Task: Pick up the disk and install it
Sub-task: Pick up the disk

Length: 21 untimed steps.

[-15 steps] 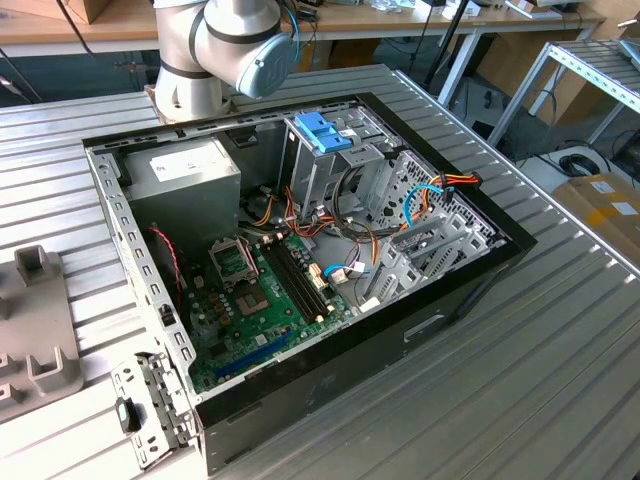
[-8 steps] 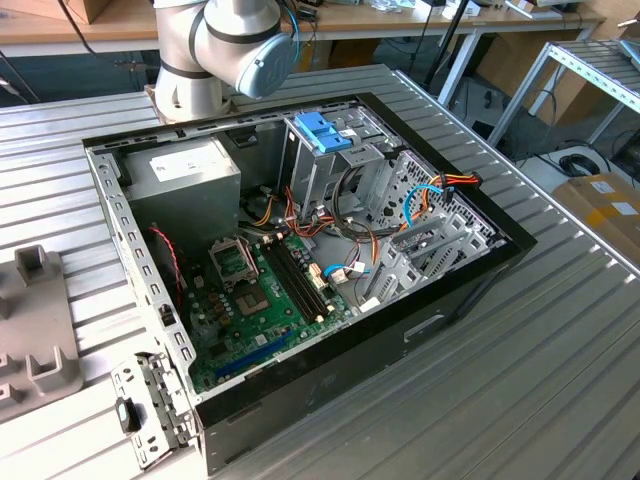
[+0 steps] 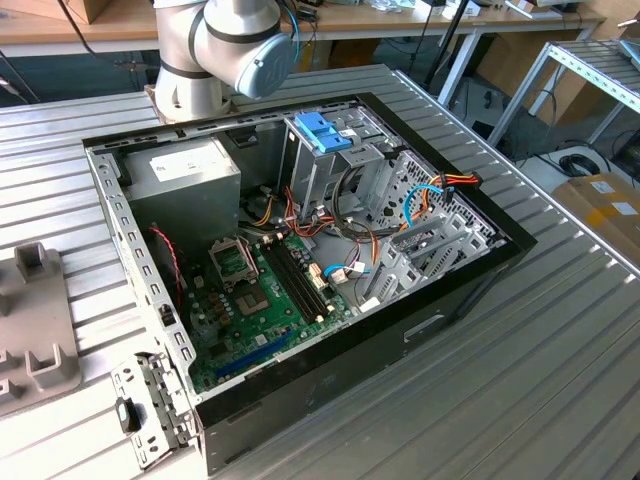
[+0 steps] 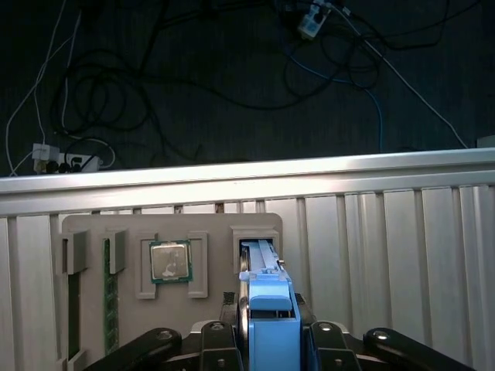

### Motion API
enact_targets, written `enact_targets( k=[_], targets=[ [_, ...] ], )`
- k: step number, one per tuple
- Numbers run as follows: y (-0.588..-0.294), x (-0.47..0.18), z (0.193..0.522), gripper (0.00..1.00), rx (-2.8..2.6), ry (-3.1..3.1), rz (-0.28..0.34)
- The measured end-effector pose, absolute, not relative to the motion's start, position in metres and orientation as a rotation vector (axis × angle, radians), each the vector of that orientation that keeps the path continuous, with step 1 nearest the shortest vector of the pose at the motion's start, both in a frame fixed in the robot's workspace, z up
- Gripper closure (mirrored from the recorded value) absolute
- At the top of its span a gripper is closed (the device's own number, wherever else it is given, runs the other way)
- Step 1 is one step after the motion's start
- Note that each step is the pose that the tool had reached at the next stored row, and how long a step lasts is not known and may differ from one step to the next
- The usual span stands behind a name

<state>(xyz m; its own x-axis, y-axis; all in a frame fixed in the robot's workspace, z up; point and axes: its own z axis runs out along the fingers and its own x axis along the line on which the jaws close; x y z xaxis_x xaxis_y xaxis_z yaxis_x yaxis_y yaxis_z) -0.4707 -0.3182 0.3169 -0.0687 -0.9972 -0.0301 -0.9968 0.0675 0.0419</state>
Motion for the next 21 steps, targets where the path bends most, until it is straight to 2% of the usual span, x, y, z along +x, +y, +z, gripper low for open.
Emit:
enact_targets(
  k=[21],
  targets=[
    [-0.317,-0.471,0.336,0.63,2.151,-2.302,-0.111]
  ],
)
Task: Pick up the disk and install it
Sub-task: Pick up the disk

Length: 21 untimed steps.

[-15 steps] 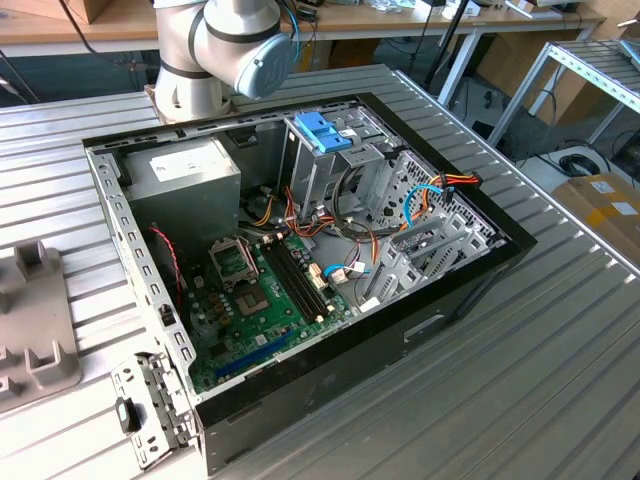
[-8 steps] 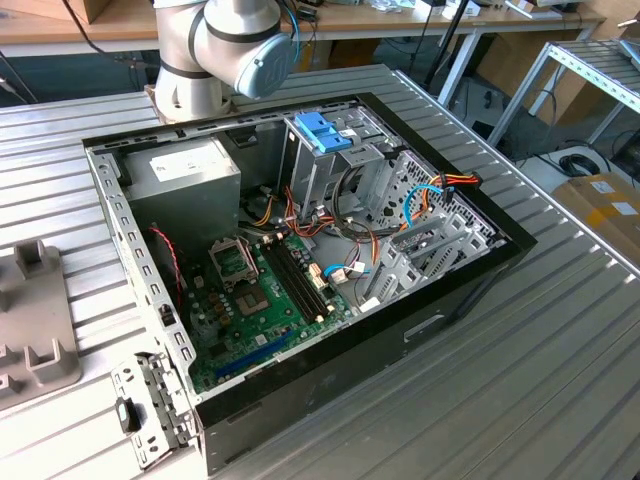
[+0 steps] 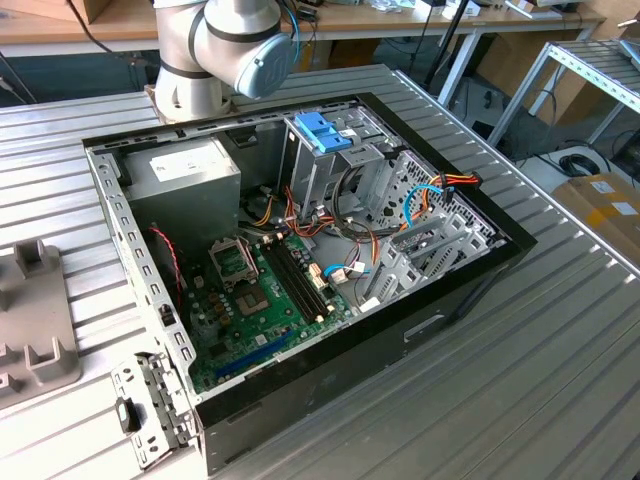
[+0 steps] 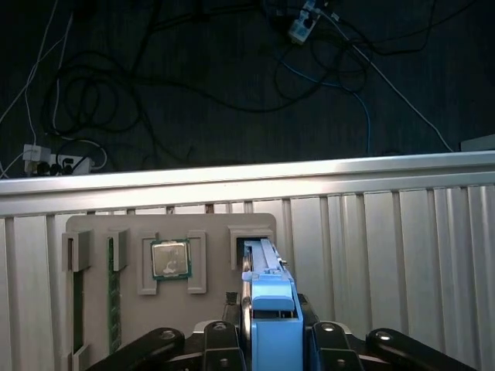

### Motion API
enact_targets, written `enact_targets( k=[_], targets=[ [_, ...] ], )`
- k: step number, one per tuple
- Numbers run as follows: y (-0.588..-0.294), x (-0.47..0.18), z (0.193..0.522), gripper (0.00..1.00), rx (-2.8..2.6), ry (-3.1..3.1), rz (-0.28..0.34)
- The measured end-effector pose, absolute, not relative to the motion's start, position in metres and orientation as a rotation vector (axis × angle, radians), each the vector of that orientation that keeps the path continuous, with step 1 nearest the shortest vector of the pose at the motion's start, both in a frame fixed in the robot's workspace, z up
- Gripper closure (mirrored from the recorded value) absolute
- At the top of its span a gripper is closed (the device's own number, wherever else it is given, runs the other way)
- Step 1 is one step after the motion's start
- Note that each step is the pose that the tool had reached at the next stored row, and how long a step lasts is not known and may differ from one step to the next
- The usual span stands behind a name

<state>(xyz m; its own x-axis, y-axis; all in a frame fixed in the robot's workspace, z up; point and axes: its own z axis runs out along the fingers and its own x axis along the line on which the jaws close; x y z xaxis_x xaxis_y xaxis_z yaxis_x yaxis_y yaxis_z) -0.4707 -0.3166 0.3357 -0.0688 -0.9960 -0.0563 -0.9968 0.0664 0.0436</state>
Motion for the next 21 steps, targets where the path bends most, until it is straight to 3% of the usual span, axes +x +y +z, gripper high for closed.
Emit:
enact_targets(
  k=[21],
  targets=[
    [-0.317,-0.471,0.354,0.63,-2.127,2.275,0.131]
  ],
)
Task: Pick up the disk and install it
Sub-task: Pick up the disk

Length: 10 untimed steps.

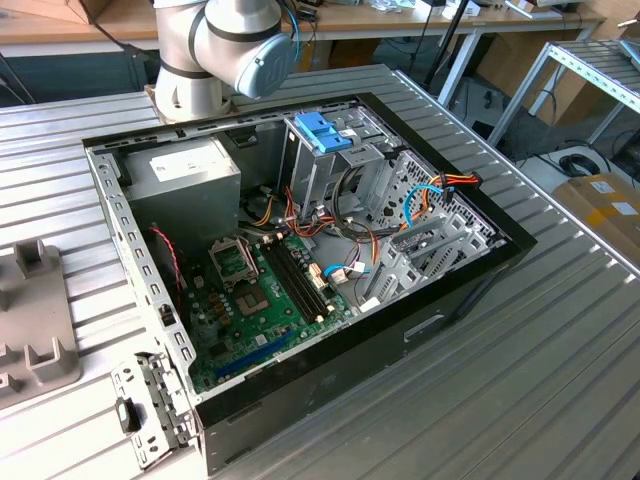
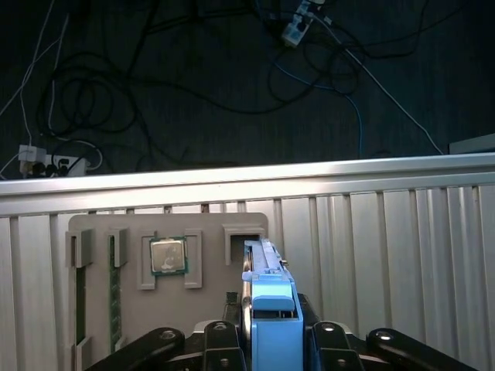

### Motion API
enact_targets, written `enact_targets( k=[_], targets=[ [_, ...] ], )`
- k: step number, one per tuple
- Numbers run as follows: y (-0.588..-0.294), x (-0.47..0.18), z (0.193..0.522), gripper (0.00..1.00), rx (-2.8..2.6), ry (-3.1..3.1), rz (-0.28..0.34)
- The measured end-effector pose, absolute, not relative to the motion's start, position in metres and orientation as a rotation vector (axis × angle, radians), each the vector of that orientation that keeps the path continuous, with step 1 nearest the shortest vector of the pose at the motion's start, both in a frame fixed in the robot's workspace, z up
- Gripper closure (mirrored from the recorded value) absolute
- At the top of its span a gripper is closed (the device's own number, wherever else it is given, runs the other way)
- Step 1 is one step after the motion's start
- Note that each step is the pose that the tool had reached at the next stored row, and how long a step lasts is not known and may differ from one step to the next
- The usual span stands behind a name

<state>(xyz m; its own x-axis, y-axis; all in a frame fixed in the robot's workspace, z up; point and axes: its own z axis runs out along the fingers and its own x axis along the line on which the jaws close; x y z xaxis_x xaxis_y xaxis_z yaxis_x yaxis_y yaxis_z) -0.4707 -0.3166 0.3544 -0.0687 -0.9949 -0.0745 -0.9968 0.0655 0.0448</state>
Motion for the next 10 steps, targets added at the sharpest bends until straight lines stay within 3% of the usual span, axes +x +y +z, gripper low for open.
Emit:
enact_targets(
  k=[10],
  targets=[
    [-0.3166,-0.4707,0.3609,0.63,-2.123,2.27,0.14]
  ],
)
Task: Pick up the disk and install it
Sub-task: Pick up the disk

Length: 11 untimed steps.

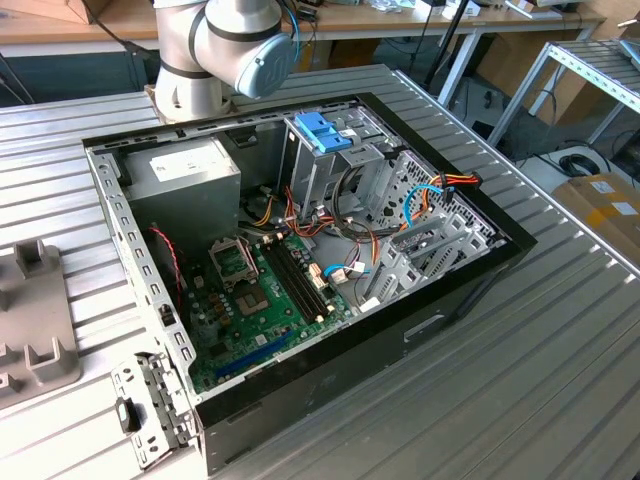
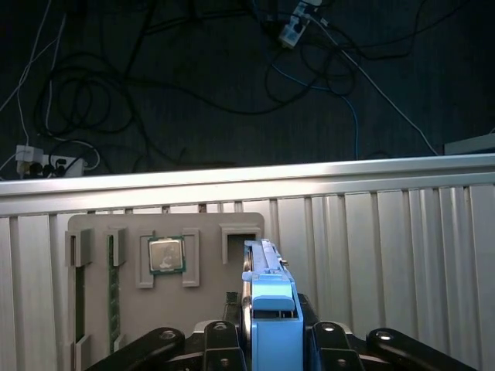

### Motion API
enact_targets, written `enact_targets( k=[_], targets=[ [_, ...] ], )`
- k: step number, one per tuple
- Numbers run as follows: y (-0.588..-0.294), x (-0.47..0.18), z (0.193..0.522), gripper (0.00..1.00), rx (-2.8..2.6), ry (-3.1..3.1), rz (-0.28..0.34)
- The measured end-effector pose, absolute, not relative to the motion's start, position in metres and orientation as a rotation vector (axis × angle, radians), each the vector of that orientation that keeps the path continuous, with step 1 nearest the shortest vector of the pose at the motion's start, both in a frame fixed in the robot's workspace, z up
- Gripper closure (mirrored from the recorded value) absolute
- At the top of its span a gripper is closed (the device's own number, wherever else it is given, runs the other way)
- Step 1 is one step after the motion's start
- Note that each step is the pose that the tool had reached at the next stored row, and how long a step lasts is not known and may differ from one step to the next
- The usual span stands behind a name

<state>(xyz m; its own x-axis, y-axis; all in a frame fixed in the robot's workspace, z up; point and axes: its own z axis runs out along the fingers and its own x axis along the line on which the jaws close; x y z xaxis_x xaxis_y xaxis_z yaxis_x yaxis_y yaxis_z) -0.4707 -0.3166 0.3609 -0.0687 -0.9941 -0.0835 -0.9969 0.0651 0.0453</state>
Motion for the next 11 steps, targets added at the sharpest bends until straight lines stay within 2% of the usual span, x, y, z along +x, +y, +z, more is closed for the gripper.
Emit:
enact_targets(
  k=[11],
  targets=[
    [-0.3167,-0.4707,0.3644,0.63,-2.122,2.27,0.142]
  ],
)
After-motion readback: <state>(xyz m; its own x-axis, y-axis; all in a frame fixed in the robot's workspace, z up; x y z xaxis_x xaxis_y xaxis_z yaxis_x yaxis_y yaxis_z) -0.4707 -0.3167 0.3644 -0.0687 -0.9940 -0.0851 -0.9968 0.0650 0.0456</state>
